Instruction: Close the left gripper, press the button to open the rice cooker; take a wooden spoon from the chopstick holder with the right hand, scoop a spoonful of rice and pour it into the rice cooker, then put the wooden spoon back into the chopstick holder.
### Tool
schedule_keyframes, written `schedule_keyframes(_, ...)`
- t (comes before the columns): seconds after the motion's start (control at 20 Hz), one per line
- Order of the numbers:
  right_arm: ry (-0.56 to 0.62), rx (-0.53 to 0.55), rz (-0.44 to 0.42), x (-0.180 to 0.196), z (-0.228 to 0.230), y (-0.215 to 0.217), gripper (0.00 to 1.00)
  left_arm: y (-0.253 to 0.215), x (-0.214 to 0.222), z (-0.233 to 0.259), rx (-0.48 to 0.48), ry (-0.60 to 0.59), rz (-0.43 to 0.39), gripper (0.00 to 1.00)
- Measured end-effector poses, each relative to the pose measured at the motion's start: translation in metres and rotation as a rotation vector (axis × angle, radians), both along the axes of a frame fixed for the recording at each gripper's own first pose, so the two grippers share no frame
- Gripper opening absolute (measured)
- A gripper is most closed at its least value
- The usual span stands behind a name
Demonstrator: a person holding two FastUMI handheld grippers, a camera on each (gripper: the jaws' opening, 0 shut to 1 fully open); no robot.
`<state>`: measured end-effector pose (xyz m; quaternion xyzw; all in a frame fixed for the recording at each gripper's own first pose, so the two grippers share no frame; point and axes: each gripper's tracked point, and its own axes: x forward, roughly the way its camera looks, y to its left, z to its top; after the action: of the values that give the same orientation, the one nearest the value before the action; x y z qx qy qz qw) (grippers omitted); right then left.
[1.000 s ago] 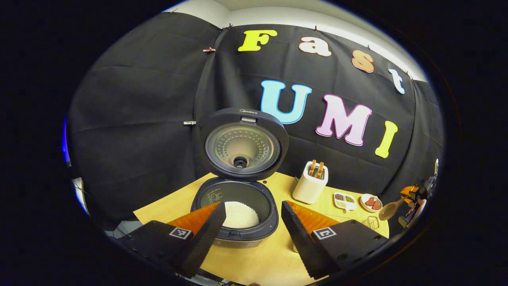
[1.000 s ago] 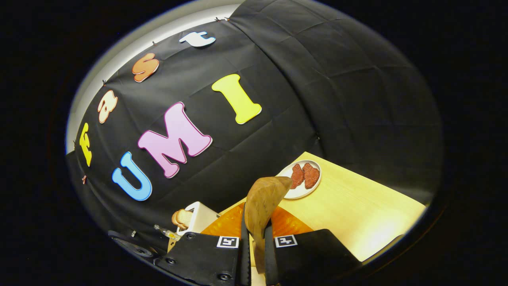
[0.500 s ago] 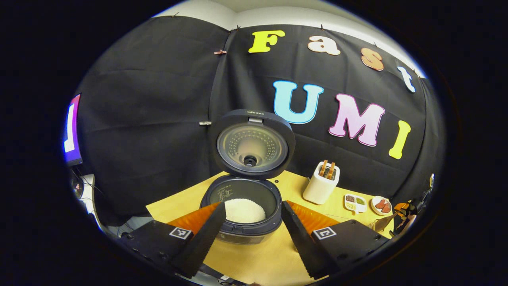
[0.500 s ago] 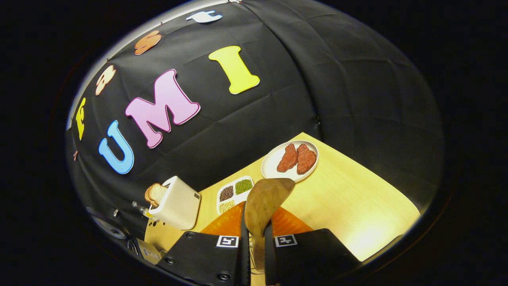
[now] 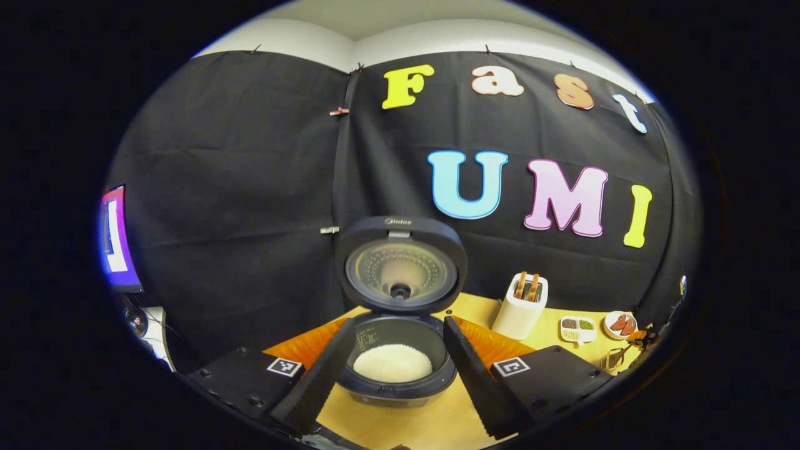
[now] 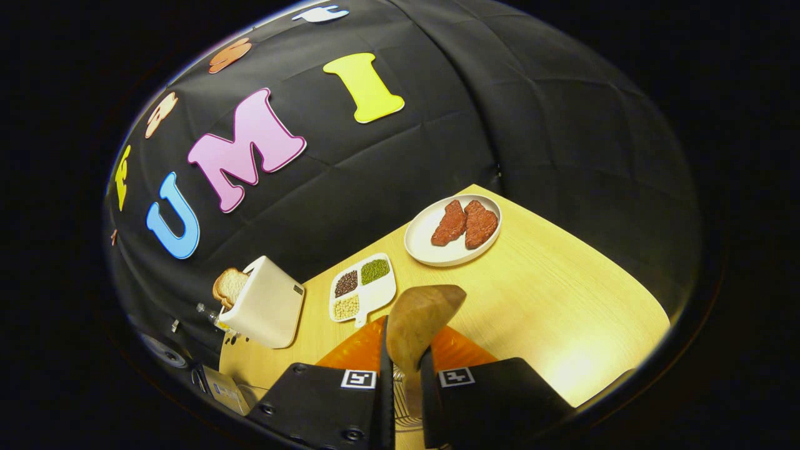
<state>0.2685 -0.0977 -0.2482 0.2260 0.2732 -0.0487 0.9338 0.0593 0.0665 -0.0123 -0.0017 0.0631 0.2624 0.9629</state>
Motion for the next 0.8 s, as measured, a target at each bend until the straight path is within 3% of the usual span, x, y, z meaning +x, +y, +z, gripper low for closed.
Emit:
schedule_keyframes(0.05,-0.009,0.001,-0.004,-0.001,0.004,0.001,0.12,0.001,0.003,0.010,0.016,-0.027,-0.001,0.95)
schedule_keyframes(0.15,-0.006,-0.007,-0.003,-0.007,0.006,0.006,0.29,0.009,0.010,0.031,0.056,-0.073,-0.003,0.95)
schedule_keyframes(0.2,-0.005,-0.013,0.005,-0.014,0.009,0.008,0.57,0.013,0.014,0.038,0.078,-0.084,-0.009,0.95)
schedule_keyframes(0.35,-0.017,-0.084,-0.004,-0.037,0.022,-0.001,1.00,0.033,0.023,0.067,0.152,-0.125,-0.018,0.95)
schedule_keyframes(0.45,-0.040,-0.119,-0.029,-0.057,0.038,-0.009,0.99,0.046,0.031,0.079,0.197,-0.153,-0.028,0.95)
schedule_keyframes(0.8,-0.118,-0.245,-0.091,-0.135,0.098,-0.016,0.98,0.083,0.086,0.093,0.203,-0.221,-0.143,0.92)
